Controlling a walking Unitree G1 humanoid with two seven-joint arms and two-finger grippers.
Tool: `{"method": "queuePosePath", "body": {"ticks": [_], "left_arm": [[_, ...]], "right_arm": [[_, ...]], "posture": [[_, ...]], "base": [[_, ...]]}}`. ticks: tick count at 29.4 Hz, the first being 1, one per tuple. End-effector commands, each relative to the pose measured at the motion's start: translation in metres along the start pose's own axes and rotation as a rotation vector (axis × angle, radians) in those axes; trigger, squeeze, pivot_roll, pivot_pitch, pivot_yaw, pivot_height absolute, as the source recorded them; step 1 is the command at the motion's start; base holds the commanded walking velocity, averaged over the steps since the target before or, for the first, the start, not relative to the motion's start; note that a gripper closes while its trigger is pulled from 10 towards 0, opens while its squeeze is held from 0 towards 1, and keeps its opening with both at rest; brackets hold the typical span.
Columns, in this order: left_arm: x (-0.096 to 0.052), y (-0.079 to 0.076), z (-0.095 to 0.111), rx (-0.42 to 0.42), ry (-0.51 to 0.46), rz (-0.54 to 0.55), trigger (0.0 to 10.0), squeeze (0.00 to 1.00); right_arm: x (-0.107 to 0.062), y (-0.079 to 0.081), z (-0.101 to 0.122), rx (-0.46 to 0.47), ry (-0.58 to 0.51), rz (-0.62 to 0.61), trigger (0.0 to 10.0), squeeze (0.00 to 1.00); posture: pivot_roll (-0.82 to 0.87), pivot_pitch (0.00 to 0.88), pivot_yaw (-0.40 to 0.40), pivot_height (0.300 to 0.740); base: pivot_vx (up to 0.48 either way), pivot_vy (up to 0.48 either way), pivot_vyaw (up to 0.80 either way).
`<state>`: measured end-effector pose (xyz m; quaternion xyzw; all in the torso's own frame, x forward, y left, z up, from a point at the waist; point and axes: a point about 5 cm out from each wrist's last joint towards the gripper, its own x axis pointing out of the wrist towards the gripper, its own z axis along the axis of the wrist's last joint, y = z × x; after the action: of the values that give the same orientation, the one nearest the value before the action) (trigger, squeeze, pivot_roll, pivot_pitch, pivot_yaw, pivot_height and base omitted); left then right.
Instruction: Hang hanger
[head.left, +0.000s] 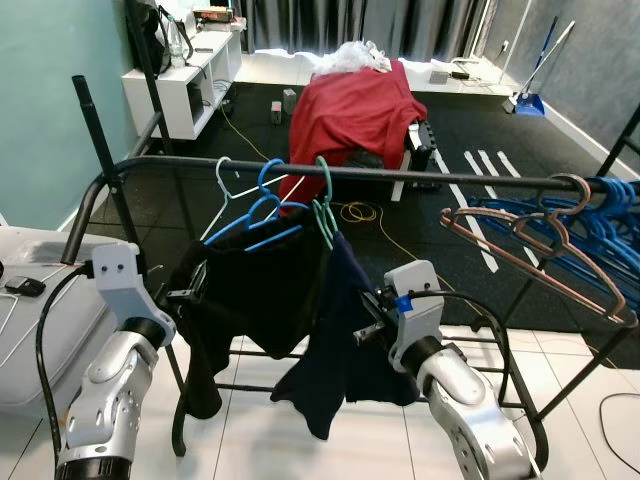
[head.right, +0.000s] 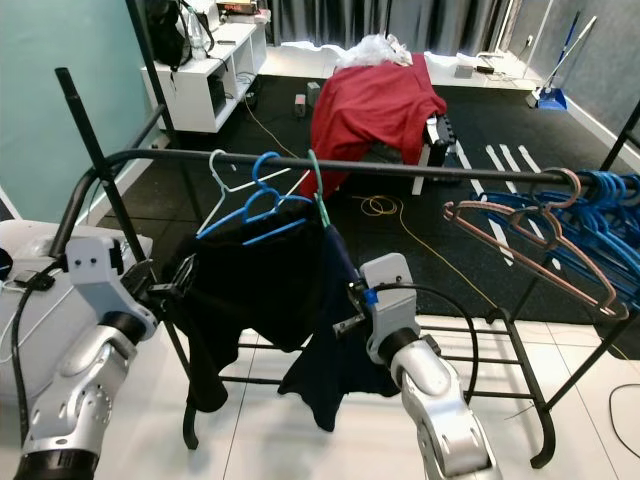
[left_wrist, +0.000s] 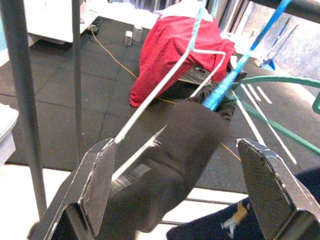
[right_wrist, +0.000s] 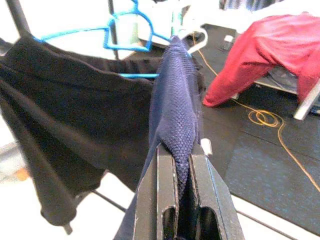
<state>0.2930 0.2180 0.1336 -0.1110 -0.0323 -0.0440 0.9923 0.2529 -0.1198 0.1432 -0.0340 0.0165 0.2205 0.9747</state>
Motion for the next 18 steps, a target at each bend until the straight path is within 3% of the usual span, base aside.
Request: {"method": "queuePosePath", "body": {"ticks": [1, 4, 9, 11, 12, 14, 17, 18], "left_arm": [[-0.001, 0.002, -0.002, 0.007, 0.023, -0.022, 10.0, 0.0], [-0.001, 0.0, 0.0, 0.035, 0.023, -0.053, 10.0, 0.0], [0.0, -0.009, 0.007, 0.089, 0.006, -0.16, 10.0, 0.0], [-0.002, -0.017, 0.021, 0.039, -0.029, -0.284, 10.0, 0.0], [-0.002, -0.017, 0.021, 0.039, -0.029, -0.284, 10.0, 0.0], [-0.005, -0.025, 0.05, -0.077, -0.119, -0.446, 10.0, 0.0], [-0.007, -0.027, 0.065, -0.131, -0.164, -0.52, 10.0, 0.0], [-0.01, -0.031, 0.08, -0.172, -0.208, -0.622, 10.0, 0.0]], "right_arm": [[-0.006, 0.001, 0.015, 0.009, -0.057, -0.003, 0.0, 0.0], [-0.014, -0.001, 0.018, 0.029, -0.056, -0.017, 0.0, 0.0], [-0.038, 0.006, 0.013, 0.051, 0.028, 0.18, 0.0, 0.0], [-0.046, -0.002, 0.034, 0.122, -0.028, 0.282, 0.0, 0.0], [-0.046, -0.002, 0.034, 0.122, -0.028, 0.282, 0.0, 0.0], [-0.047, -0.018, 0.07, 0.198, -0.159, 0.379, 0.0, 0.0], [-0.046, -0.027, 0.087, 0.232, -0.232, 0.418, 0.0, 0.0], [-0.047, -0.034, 0.104, 0.261, -0.302, 0.465, 0.0, 0.0]], "posture": [[-0.07, 0.009, -0.049, 0.74], [-0.08, 0.01, -0.046, 0.74], [-0.09, 0.008, -0.038, 0.74], [-0.1, 0.008, -0.033, 0.74], [-0.1, 0.008, -0.033, 0.74], [-0.12, 0.001, -0.023, 0.74], [-0.12, 0.001, -0.023, 0.74], [-0.11, 0.0, -0.021, 0.74]], "base": [[0.0, 0.0, 0.0], [0.0, 0.0, 0.0], [0.0, 0.0, 0.0], [0.0, 0.0, 0.0], [0.0, 0.0, 0.0], [0.0, 0.0, 0.0], [0.0, 0.0, 0.0], [0.0, 0.0, 0.0]]}}
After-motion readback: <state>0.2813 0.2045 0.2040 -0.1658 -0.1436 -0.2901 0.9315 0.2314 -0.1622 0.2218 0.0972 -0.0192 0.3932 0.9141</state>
